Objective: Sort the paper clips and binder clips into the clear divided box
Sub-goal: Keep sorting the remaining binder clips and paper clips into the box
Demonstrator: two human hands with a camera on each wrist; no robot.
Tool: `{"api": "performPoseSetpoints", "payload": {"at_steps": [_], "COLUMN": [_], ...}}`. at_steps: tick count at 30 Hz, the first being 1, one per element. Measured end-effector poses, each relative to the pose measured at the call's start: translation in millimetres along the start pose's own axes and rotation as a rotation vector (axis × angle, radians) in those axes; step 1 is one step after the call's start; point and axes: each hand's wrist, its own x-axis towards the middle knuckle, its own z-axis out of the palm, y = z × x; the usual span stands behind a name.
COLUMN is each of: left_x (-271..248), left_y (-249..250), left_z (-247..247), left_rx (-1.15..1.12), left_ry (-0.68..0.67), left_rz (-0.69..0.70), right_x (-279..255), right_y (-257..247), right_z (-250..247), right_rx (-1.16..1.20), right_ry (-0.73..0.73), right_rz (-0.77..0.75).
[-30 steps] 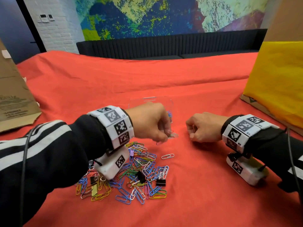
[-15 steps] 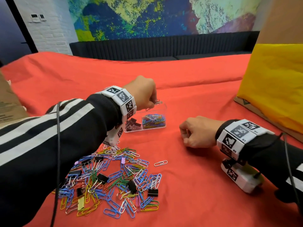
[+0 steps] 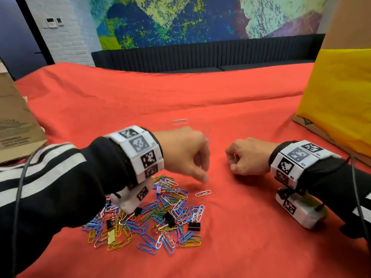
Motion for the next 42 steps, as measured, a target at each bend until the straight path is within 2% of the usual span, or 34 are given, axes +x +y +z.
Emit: {"api": "performPoseSetpoints", "payload": {"at_steps": [4, 12, 16, 19, 21, 25, 30, 37, 42], "left_x": [-6.4, -9.5, -16.8, -24.0, -27.9, -35.3, -37.3, -37.3, -41.9], "left_y": [12.4, 23.7, 19.8, 18.6, 18.2, 24.8, 31.1, 25.7, 12.7], "left_z": [21.1, 24.4, 16.7, 8.3, 7.4, 12.9, 17.6, 9.5, -5.1], "left_rx": [0.018, 0.037, -0.033, -0.104, -0.088, -0.040, -0.011, -0.127, -0.287], "left_ry": [-0.098, -0.080, -0.054, -0.120, -0.155, -0.140, -0.232, -0.218, -0.131], "left_rz": [0.030, 0.063, 0.064, 0.094, 0.104, 0.100, 0.054, 0.007, -0.047], "right_x": [-1.1, -1.2, -1.2, -1.7, -2.2, -2.3, -2.2, -2.0, -3.3], "right_y": [-1.0, -0.9, -0.7, 0.0, 0.4, -0.2, 0.5, -0.3, -1.8], "right_z": [0.0, -1.0, -0.7, -0.8, -1.2, -1.3, -0.5, -1.2, -1.9], "right_rx": [-0.006, -0.006, -0.003, 0.002, 0.009, 0.013, 0.014, 0.004, 0.014], "right_ry": [-0.002, 0.004, 0.002, 0.000, -0.004, -0.003, 0.003, -0.009, -0.012], "right_rz": [0.014, 0.029, 0.029, 0.026, 0.025, 0.026, 0.026, 0.023, 0.026]}}
